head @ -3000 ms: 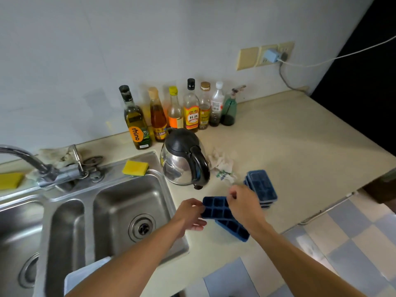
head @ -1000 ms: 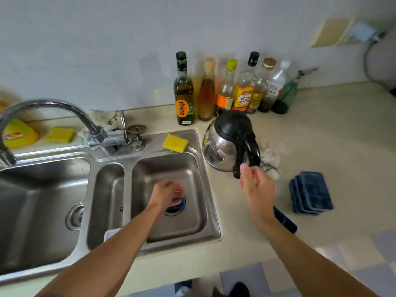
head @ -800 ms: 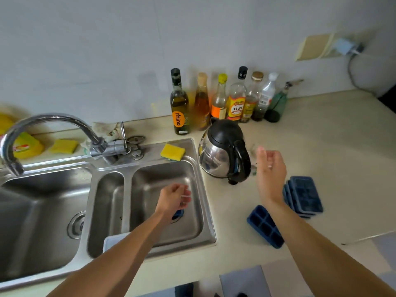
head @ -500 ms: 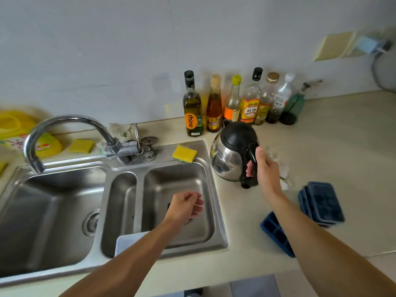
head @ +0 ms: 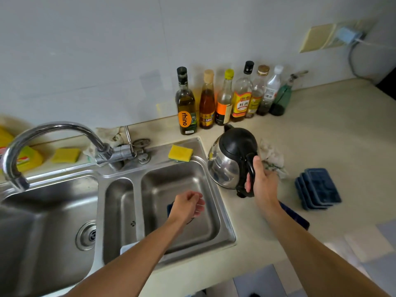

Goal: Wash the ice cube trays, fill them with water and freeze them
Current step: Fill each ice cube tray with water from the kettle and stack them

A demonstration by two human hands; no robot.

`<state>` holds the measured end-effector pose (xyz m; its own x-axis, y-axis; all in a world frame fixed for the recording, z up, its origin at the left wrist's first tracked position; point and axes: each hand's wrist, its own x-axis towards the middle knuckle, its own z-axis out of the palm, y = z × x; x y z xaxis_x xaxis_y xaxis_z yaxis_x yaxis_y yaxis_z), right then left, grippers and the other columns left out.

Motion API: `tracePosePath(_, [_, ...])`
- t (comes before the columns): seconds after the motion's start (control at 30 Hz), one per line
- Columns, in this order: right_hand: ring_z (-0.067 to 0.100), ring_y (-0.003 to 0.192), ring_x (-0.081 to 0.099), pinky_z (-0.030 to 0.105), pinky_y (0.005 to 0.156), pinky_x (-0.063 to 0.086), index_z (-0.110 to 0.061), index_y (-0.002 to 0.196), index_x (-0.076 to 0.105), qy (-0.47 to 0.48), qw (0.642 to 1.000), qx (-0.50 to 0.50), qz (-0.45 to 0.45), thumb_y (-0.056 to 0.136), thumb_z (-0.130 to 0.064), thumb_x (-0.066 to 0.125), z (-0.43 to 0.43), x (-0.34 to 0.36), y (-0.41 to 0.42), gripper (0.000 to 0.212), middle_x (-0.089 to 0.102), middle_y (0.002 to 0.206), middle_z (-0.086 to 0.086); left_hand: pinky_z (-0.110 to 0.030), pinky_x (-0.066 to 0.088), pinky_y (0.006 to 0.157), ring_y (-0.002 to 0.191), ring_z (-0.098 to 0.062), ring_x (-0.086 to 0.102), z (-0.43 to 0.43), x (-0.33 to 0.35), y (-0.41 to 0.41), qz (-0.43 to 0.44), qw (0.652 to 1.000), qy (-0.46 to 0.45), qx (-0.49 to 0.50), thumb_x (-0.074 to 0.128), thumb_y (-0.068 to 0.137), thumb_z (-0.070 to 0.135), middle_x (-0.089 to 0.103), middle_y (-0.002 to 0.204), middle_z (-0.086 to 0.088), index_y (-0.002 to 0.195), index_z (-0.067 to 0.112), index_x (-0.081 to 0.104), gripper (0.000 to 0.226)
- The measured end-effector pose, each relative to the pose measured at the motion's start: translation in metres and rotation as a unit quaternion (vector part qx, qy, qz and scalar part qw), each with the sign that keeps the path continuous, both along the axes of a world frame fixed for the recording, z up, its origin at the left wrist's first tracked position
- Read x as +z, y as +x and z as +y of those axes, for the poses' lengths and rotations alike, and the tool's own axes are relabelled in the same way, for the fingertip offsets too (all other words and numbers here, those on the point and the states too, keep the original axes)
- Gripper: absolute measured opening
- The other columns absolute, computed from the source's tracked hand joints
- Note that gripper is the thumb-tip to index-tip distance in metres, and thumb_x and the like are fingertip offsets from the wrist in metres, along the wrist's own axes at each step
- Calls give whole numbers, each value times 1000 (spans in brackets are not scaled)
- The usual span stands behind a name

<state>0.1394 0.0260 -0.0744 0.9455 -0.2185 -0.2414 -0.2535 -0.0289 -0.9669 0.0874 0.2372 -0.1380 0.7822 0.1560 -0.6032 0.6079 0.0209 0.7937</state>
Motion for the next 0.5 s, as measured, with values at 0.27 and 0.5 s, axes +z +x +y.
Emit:
tracePosePath(0.27, [18, 40, 49, 25, 43, 44, -18, 50, 62, -4, 999, 35, 4, 81, -74, 58, -27, 13, -47, 64, 53, 46, 6, -27, 52, 63, 81, -15, 69, -23, -3, -16, -28, 999, -8, 44, 53, 104, 18, 73, 92, -1, 93, 20, 69, 19])
tracePosePath(0.5, [16, 40, 47, 24, 42, 41, -20, 48, 62, -29, 992, 120, 4, 77, -75, 60, -50, 32, -78, 63, 53, 47, 3, -31, 52, 76, 98, -11, 68, -44, 6, -54, -29, 993, -41, 102, 51, 105, 30, 76, 96, 11, 98, 31, 73, 23])
